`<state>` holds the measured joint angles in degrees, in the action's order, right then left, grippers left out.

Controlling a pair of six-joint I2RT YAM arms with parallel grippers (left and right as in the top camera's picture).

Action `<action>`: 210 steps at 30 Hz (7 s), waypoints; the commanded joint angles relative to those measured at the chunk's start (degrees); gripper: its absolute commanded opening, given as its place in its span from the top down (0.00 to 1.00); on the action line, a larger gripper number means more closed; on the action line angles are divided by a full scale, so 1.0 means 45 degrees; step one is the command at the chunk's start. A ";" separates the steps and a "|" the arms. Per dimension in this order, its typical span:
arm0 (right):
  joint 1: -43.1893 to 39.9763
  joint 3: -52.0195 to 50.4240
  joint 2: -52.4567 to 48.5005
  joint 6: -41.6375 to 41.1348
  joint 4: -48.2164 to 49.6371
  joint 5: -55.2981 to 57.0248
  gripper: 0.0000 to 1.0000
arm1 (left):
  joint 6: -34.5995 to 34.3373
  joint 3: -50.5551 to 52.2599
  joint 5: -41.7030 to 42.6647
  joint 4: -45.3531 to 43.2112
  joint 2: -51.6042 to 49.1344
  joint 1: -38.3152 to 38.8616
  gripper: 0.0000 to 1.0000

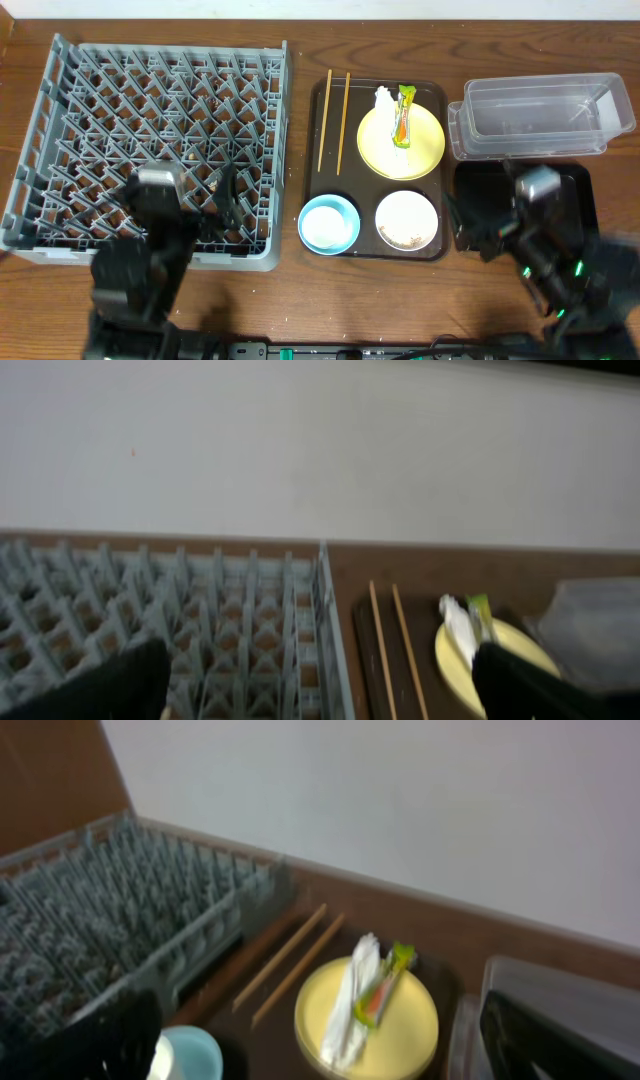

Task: Sort waste into correct bins and load items into the dishwasher
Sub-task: 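Reach the right gripper to the yellow plate and grasp wrapper and napkin, then carry the wrapper and napkin right and release into the clear bin, then grasp the white cup from the blue bowl with the right gripper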

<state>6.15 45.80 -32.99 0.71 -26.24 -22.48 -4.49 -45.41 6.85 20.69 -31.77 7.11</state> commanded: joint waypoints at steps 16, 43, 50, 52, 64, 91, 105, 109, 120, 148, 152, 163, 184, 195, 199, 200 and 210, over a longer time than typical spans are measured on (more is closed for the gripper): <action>0.0189 0.9058 -1.0812 -0.0442 -0.7427 -0.3128 0.01 | -0.0073 -0.4104 0.0102 0.3716 -0.4435 -0.0078 0.02; 0.2807 0.9058 -1.8384 -0.5110 -0.2021 0.5702 0.60 | -0.0073 -0.4104 0.0097 0.4639 -0.6815 -0.0078 0.02; 0.2778 0.9054 -1.9273 -0.5455 -0.1229 0.6742 0.65 | -0.0073 -0.4104 0.0097 0.4639 -0.7169 -0.0078 0.02; 0.2715 0.9054 -1.9356 -0.5464 -0.1273 0.6829 0.72 | -0.0073 -0.4104 0.0097 0.4639 -0.7232 -0.0078 0.02; 0.2565 0.9160 -1.8962 -0.5960 -0.2234 0.6499 0.99 | -0.0073 -0.4104 0.0097 0.4639 -0.7252 -0.0078 0.02; -0.3351 0.9228 -1.5912 -1.1676 -0.3512 0.1889 0.57 | -0.0073 -0.4104 0.0097 0.4639 -0.7252 -0.0078 0.02; 0.0928 0.9092 -1.5562 -0.3526 -0.4211 0.1705 0.29 | -0.0073 -0.4104 0.0097 0.4639 -0.7252 -0.0078 0.02; 0.2569 0.8665 -1.6325 -0.3628 -0.4201 0.4935 0.24 | -0.0073 -0.4104 0.0102 0.4639 -0.7252 -0.0078 0.02; 0.3526 0.8621 -1.9462 -0.5727 -0.2880 0.7218 0.45 | -0.0073 -0.4104 0.0097 0.4639 -0.7252 -0.0078 0.02; -0.2293 0.8631 -1.4741 -1.3202 -0.3551 0.6708 0.99 | -0.0073 -0.4104 0.0097 0.4643 -0.7252 -0.0078 0.02; -0.2875 0.8631 -1.5926 -1.3857 -0.3521 0.6693 0.99 | -0.0073 -0.4104 0.0097 0.4639 -0.7252 -0.0078 0.02; -0.2569 0.8641 -1.4882 -1.0142 -0.1909 0.1977 0.28 | -0.0073 -0.4104 0.0097 0.4639 -0.7252 -0.0078 0.02; 0.4031 0.8631 -1.4989 -0.2686 -0.4396 0.2531 0.39 | -0.0117 -0.4104 0.0262 0.4643 -0.7252 -0.0078 0.02; 0.4600 0.8631 -1.5990 -0.1967 -0.4857 0.0117 0.43 | -0.0393 -0.4104 0.3978 0.5527 -0.7252 -0.0078 0.02; 0.4881 0.8631 -1.5990 -0.0471 -0.6212 -0.1515 0.45 | -0.0408 -0.4109 0.3376 0.5634 -0.7096 -0.0078 0.05; 0.5051 0.8626 -1.5990 -0.0296 -0.6659 -0.1511 0.46 | -0.0413 -0.4109 0.3099 0.5634 -0.7009 -0.0078 0.05; 0.7111 0.8267 -1.6009 -0.1894 -0.7383 0.2433 0.56 | -0.2574 -0.4109 -0.0583 0.5673 -0.5785 -0.0534 0.04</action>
<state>35.90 84.40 -105.21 -3.73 -60.75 -18.52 -11.53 -62.98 9.56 46.19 -59.92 6.39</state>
